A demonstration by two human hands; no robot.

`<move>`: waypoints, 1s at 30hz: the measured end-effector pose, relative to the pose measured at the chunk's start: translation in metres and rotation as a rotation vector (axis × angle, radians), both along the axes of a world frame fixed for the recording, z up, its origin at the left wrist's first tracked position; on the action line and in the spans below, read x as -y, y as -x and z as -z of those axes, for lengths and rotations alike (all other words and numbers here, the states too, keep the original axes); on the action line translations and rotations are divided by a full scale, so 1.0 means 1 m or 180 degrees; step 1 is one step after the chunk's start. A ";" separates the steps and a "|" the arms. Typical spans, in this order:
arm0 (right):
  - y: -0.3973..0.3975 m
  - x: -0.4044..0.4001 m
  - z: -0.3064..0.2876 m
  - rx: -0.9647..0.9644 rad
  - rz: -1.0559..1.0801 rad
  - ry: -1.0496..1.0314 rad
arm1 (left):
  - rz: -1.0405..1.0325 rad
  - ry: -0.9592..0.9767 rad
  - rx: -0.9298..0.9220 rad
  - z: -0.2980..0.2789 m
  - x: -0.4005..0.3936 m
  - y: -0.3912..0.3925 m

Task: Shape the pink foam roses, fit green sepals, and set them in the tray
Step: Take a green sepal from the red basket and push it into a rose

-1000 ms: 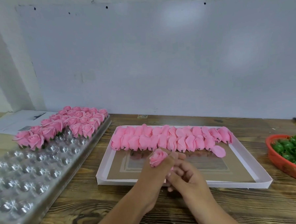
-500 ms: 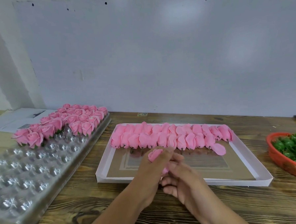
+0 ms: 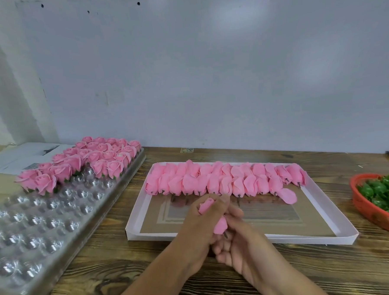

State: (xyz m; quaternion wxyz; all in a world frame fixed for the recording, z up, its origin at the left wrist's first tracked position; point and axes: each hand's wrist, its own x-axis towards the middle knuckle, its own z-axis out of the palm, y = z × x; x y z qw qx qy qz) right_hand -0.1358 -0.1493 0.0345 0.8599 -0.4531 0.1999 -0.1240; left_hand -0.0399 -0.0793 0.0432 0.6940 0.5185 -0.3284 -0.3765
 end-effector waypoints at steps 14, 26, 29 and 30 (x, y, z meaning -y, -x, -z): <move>0.002 -0.001 -0.003 0.0075 -0.0005 -0.0130 | -0.0290 -0.0041 0.0798 0.002 0.003 -0.001; 0.006 0.007 0.003 -0.0762 -0.0292 0.0085 | -0.1276 0.0058 0.2834 0.022 0.006 -0.011; 0.005 0.008 0.004 -0.0797 -0.0372 0.0070 | -0.1309 -0.0047 0.2842 0.025 0.007 -0.011; 0.005 0.009 0.005 -0.0799 -0.0412 0.0085 | -0.1315 -0.0049 0.2838 0.025 0.007 -0.011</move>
